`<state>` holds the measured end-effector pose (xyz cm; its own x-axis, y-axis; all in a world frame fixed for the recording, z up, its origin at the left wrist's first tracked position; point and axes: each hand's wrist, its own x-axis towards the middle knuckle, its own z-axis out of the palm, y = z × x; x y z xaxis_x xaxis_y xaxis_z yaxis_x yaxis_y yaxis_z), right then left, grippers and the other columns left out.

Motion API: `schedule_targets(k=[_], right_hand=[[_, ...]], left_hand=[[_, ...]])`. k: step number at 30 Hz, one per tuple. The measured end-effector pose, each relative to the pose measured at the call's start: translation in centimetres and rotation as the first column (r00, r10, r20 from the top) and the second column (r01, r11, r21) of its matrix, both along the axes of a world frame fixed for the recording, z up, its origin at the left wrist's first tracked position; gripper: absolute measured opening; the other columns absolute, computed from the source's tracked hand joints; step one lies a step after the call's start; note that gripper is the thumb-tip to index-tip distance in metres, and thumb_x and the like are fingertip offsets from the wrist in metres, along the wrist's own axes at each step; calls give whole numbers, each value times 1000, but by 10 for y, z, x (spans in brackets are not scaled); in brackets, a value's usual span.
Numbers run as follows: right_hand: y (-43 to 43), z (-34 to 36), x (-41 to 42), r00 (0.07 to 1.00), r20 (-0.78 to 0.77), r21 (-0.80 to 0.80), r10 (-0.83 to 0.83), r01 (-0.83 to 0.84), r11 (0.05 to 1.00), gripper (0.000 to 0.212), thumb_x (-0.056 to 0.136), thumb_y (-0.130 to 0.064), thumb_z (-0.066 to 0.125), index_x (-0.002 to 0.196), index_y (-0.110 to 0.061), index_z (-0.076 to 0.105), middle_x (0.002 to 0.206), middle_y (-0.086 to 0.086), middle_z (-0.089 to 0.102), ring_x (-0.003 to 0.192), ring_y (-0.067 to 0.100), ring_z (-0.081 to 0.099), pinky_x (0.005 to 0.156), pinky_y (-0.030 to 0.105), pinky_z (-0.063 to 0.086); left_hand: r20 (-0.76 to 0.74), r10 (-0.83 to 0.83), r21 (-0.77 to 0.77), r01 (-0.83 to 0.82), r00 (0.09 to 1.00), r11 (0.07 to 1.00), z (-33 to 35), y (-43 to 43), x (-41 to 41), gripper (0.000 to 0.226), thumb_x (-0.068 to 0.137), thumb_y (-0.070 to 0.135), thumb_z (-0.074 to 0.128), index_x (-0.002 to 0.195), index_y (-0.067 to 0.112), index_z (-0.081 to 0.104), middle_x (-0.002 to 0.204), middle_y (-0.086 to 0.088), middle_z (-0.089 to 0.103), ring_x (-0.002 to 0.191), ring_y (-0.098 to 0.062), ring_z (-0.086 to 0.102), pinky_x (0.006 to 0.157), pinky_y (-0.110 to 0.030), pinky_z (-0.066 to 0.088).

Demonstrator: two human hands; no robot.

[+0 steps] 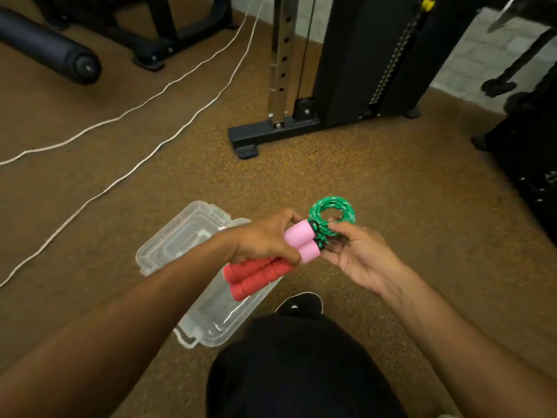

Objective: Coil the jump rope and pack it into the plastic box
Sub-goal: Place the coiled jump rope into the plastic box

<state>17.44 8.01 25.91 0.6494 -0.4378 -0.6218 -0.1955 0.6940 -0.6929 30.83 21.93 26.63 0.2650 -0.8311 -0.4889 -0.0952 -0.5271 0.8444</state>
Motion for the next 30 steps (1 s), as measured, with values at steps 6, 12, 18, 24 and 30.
schedule_targets(k=[6, 12, 18, 24, 30], right_hand=[[51, -85, 61, 957, -180, 109, 228, -211, 971, 24, 98, 2, 48, 121, 1, 57, 99, 22, 69, 82, 28, 68, 64, 39, 62], [69, -128, 94, 916, -278, 146, 288, -256, 956, 16, 98, 5, 48, 109, -4, 55, 89, 19, 68, 76, 27, 67, 69, 44, 61], [76, -156, 114, 854, -424, 105, 302, -285, 953, 33, 99, 5, 47, 132, 0, 51, 97, 19, 67, 69, 24, 67, 43, 33, 56], [76, -183, 136, 829, -498, 96, 254, -238, 967, 35, 100, 7, 42, 130, -5, 55, 116, 22, 63, 77, 26, 64, 45, 36, 55], [79, -202, 144, 730, -590, 150, 344, -320, 936, 19, 101, -3, 46, 117, -8, 56, 82, 13, 63, 68, 24, 61, 55, 39, 49]], left_hand=[[-41, 82, 100, -78, 996, 992, -92, 74, 35, 61, 74, 12, 81, 124, 26, 48, 113, -8, 65, 101, -23, 68, 80, -38, 61], [-176, 198, 164, -170, 964, 972, -142, 97, 54, 58, 77, 5, 79, 124, 19, 49, 118, -15, 64, 103, -34, 68, 82, -46, 61], [-254, 219, 241, -158, 942, 958, -176, 90, 65, 52, 81, 5, 73, 123, 19, 47, 115, -17, 63, 88, -26, 68, 71, -39, 61], [-185, 202, 265, -149, 962, 953, -205, 78, 81, 65, 66, 16, 74, 124, 18, 45, 113, -17, 62, 87, -28, 66, 73, -43, 61], [-46, 219, 293, -197, 975, 936, -243, 79, 70, 73, 62, 31, 79, 123, 26, 41, 110, -10, 63, 86, -23, 66, 72, -36, 58]])
